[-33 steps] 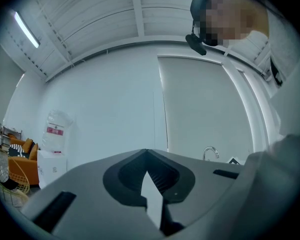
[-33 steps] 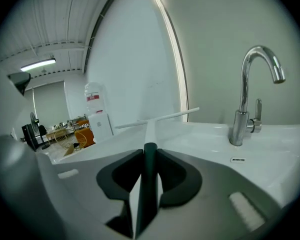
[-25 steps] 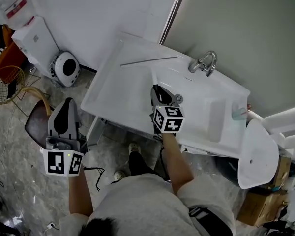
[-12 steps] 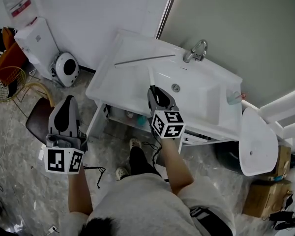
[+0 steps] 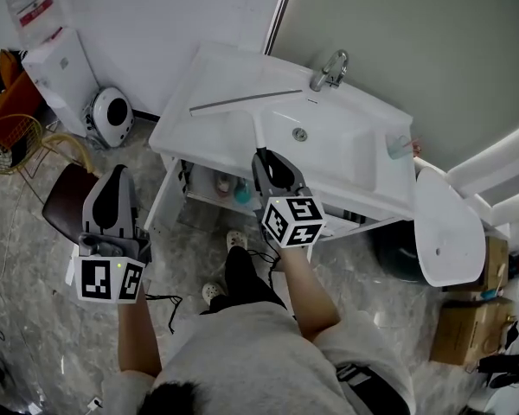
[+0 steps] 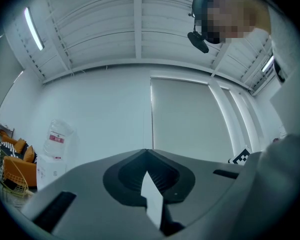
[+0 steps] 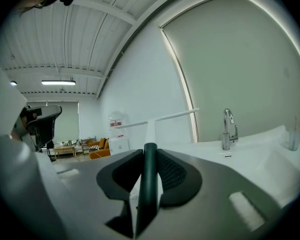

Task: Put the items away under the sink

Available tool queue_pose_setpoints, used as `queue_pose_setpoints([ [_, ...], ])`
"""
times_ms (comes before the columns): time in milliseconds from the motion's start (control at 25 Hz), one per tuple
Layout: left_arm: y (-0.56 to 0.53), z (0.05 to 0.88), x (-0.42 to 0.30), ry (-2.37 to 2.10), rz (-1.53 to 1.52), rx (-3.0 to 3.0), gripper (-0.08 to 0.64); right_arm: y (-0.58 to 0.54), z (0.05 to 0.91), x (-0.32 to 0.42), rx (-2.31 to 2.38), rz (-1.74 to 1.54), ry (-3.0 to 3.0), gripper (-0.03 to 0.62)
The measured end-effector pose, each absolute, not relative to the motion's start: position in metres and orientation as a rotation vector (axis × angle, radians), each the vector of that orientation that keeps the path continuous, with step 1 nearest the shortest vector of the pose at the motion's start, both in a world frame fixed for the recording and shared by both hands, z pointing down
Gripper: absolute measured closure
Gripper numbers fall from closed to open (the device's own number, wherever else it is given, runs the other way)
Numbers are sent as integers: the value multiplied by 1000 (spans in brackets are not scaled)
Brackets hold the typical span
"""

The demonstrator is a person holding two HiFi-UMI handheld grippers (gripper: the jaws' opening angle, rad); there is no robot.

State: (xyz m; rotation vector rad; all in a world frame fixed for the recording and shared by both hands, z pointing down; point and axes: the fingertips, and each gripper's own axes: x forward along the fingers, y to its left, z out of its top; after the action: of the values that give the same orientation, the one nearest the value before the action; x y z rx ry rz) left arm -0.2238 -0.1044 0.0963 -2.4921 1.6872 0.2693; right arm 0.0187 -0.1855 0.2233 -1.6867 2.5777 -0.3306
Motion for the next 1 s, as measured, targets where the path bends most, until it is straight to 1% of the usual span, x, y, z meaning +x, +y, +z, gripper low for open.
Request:
queue_pose_setpoints([
  [560,-87,102,-189,1679,306,-2516,561,-131,218,39,-1605,-271,2573,491],
  [1000,-70,106,-130,1681,283,-2549,561,-97,221,68,-1532,-279,2618,491],
])
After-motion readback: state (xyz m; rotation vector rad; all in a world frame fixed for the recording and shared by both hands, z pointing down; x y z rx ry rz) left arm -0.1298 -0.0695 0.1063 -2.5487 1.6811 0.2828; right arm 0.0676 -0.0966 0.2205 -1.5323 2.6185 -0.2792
